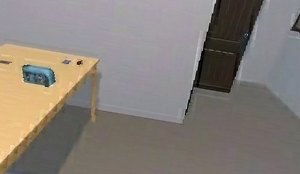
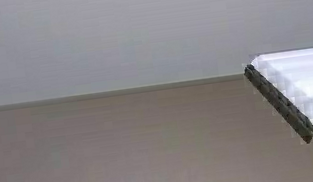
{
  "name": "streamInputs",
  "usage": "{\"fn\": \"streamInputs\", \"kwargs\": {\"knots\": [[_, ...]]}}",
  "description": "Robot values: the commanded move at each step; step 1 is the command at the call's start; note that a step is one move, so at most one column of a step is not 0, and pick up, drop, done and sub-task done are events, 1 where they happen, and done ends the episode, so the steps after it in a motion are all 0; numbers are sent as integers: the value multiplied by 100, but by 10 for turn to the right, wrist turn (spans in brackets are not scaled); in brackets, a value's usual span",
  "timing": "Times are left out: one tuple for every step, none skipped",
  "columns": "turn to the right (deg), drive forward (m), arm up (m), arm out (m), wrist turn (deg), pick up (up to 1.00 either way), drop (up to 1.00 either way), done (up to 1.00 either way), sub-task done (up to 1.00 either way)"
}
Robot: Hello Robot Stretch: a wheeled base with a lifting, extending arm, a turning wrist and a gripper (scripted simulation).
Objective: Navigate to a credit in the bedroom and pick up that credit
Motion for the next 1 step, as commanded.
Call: {"fn": "streamInputs", "kwargs": {"knots": [[0, 95, 0, 0, 0, 0, 0, 0, 0]]}}
